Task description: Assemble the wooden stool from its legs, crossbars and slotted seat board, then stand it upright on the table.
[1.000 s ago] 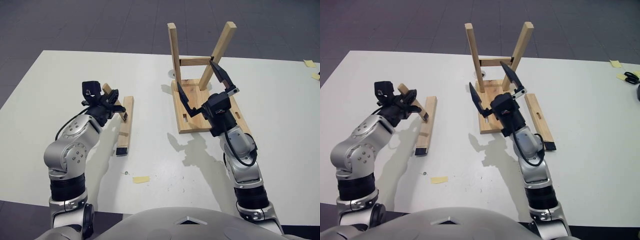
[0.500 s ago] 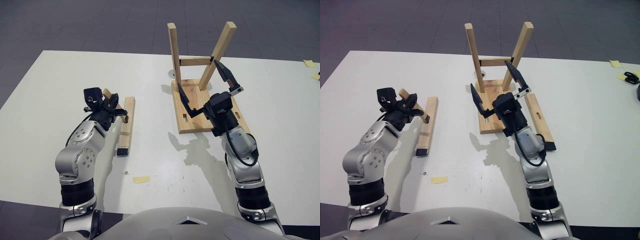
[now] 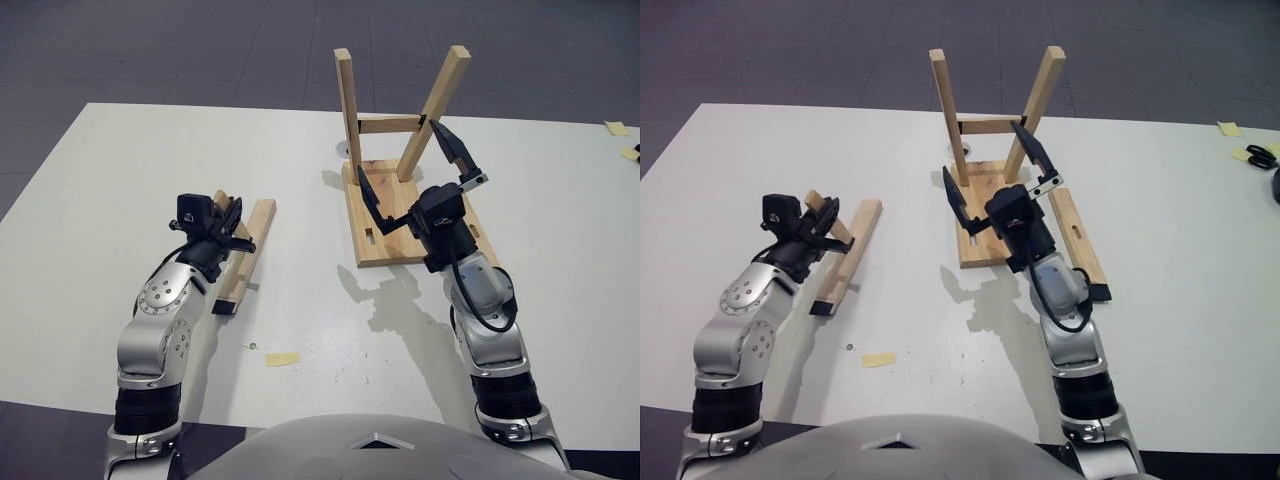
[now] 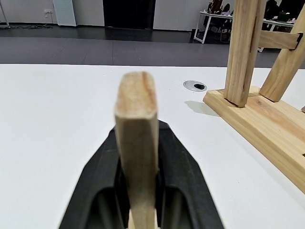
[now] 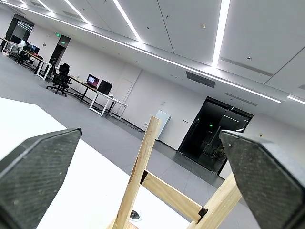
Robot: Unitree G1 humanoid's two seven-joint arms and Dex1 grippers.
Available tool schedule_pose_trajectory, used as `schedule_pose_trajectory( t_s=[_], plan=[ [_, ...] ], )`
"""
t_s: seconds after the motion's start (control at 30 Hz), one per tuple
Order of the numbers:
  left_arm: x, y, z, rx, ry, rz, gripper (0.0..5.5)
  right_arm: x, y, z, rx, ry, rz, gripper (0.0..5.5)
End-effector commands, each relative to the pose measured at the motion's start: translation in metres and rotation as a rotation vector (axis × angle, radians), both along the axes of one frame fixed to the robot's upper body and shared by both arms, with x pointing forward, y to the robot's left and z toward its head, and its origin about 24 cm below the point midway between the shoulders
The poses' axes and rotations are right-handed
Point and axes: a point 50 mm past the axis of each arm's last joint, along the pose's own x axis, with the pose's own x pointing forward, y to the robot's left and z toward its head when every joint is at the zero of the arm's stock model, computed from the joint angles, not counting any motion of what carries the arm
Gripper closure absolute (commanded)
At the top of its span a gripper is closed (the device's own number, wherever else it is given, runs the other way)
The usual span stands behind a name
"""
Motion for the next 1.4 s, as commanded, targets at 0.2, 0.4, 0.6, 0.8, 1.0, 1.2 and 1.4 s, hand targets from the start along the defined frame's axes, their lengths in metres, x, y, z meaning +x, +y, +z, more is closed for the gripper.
schedule_pose_trajectory(
  t_s=[0.2, 0.4, 0.6, 0.8, 1.0, 1.2, 1.4],
  plan=[
    [-0.029, 0.005, -0.068, -0.007, 0.362, 0.045, 5.08, 0.004, -0.005, 0.008, -0.009, -0.019, -0.005, 0.1],
    [-0.007, -0.011, -0.025, -0.069, 0.109, -0.027, 4.2, 0.007, -0.004, 0.008, -0.007, -0.023, -0.005, 0.1],
    [0.012, -0.02, 0.019, -0.118, -0.016, -0.082, 3.28, 0.008, -0.003, 0.006, -0.008, -0.015, -0.002, 0.1],
    [0.033, -0.016, 0.084, -0.093, -0.217, -0.072, 2.24, 0.009, -0.003, 0.005, -0.009, -0.013, 0.0, 0.1],
    [0.049, -0.016, 0.141, -0.089, -0.376, -0.099, 1.2, 0.009, -0.002, 0.006, -0.005, -0.012, -0.006, 0.1],
    [0.051, -0.024, 0.041, 0.041, 0.002, -0.199, 0.12, 0.011, -0.001, 0.007, 0.003, -0.012, -0.01, 0.1],
    [0.028, -0.025, -0.03, 0.011, 0.21, -0.209, 0.12, 0.012, -0.006, 0.007, 0.003, -0.003, -0.029, 0.1]
  ],
)
